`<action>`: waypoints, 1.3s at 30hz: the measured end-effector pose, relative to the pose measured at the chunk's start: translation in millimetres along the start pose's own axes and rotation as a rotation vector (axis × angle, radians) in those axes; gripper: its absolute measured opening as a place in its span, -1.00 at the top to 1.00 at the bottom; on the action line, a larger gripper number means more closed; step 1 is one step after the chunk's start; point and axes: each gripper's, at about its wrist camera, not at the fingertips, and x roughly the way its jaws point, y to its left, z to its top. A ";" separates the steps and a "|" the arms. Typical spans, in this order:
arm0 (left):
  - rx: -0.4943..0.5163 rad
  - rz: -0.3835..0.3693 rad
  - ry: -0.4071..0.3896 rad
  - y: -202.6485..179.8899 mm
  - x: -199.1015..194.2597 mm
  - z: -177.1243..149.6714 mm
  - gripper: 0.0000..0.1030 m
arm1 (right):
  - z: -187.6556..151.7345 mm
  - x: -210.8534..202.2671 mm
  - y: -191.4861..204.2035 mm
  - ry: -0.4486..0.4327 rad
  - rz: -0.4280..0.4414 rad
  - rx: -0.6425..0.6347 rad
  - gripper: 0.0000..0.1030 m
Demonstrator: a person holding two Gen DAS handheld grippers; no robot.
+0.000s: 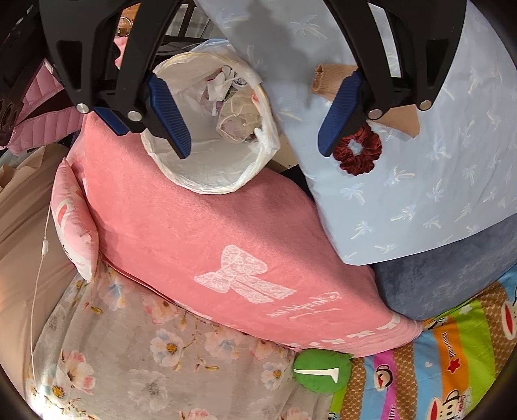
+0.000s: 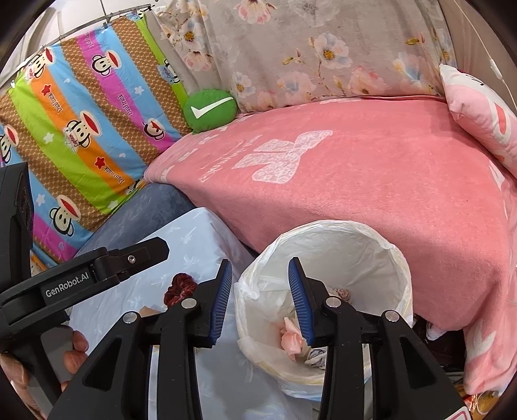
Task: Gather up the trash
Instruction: 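Move both open tools back over the beige stocking and red scrunchie, then close the left tool on the beige stocking while the right tool grasps the red velvet scrunchie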
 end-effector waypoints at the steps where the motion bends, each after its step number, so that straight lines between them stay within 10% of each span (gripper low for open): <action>1: -0.008 0.009 0.003 3.9 0.3 -1.3 -0.64 | -0.8 1.0 1.5 0.003 0.002 -0.002 0.29; 36: -0.272 0.293 0.219 148.9 61.9 -63.4 -0.75 | -46.5 61.8 78.3 0.180 0.074 -0.113 0.12; 39: -0.275 0.285 0.252 151.9 68.4 -65.4 -0.50 | -48.0 69.0 84.5 0.193 0.075 -0.123 0.11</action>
